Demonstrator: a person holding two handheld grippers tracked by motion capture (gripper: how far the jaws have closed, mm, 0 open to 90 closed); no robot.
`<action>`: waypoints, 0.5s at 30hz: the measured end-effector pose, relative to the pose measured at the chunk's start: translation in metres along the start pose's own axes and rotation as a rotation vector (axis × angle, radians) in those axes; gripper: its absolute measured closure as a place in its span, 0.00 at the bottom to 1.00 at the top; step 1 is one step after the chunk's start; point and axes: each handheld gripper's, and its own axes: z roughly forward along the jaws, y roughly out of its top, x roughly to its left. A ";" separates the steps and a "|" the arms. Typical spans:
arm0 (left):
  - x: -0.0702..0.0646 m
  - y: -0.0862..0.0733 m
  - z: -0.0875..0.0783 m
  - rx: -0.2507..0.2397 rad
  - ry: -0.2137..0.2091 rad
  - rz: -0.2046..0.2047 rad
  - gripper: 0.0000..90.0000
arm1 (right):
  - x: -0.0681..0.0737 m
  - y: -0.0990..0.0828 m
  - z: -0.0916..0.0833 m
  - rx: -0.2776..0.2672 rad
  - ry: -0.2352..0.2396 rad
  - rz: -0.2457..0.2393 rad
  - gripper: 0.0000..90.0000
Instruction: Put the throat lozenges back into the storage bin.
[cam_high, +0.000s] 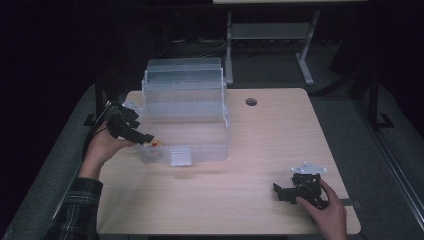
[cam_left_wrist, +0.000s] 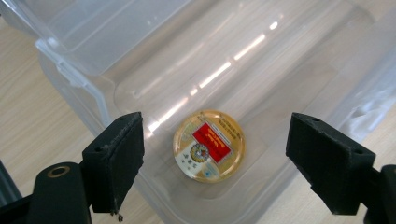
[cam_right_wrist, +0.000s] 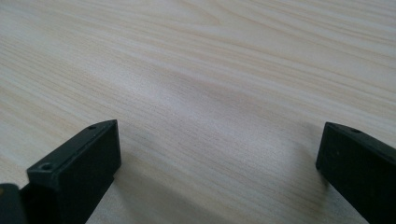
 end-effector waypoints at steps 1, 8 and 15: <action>0.000 -0.001 -0.001 -0.002 -0.005 0.000 0.21 | 0.000 0.000 0.000 0.000 0.000 -0.001 0.00; -0.008 -0.013 -0.011 -0.033 -0.001 -0.013 0.21 | 0.000 0.000 0.000 0.000 0.000 0.000 0.00; -0.018 -0.029 -0.021 -0.073 -0.001 -0.019 0.21 | 0.000 0.000 0.000 0.000 -0.001 0.000 0.00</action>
